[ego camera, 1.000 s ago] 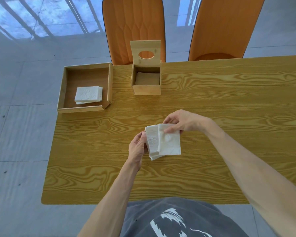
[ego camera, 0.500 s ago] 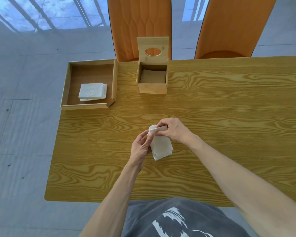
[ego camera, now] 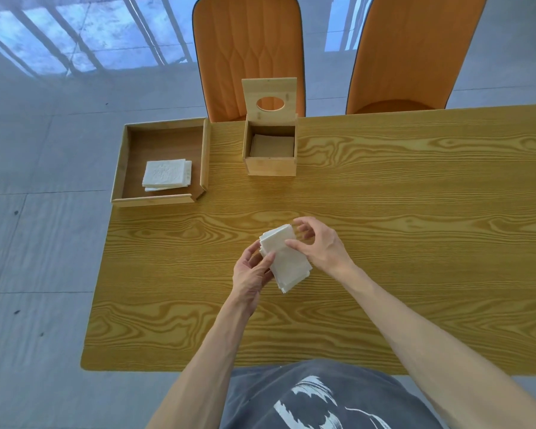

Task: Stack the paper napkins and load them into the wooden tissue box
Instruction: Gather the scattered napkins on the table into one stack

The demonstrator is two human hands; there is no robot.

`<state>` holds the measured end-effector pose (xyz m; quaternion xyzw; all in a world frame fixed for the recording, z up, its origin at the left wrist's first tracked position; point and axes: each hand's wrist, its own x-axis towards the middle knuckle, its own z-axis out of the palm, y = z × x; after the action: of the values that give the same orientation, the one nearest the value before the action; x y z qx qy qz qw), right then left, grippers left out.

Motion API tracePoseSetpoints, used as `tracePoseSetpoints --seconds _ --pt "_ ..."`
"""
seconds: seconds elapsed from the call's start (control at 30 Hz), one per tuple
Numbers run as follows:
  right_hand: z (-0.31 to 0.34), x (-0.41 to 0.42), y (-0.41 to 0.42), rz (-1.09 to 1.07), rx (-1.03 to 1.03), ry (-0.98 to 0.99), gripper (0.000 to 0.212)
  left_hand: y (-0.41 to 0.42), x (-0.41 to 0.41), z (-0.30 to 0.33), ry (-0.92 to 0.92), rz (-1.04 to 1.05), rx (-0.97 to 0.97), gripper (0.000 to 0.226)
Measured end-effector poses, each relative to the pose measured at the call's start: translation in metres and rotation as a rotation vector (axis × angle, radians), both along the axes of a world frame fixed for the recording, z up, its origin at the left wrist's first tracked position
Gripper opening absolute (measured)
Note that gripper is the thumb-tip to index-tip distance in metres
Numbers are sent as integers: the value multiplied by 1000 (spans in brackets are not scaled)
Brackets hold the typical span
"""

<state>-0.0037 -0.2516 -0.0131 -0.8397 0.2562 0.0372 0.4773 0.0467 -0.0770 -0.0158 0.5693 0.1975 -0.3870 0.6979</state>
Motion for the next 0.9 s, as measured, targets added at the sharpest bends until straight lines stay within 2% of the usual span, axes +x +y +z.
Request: tracePoseSetpoints --seconds 0.2,0.43,0.53,0.67,0.8,0.9 --pt "3 -29 -3 -61 430 233 71 1 2 12 38 94 -156 52" --pt "8 -42 6 -184 717 118 42 4 -3 19 74 99 -290 53" --pt "9 -39 12 -221 677 51 33 11 -3 21 -12 5 -211 49" --pt "10 -39 13 -176 561 -52 24 19 -1 29 -279 -201 95 41" --pt "0 -43 13 -61 373 -114 16 25 0 17 -544 -366 318 53" --pt "-10 -49 15 13 251 -78 23 24 -7 1 -642 -577 463 59"
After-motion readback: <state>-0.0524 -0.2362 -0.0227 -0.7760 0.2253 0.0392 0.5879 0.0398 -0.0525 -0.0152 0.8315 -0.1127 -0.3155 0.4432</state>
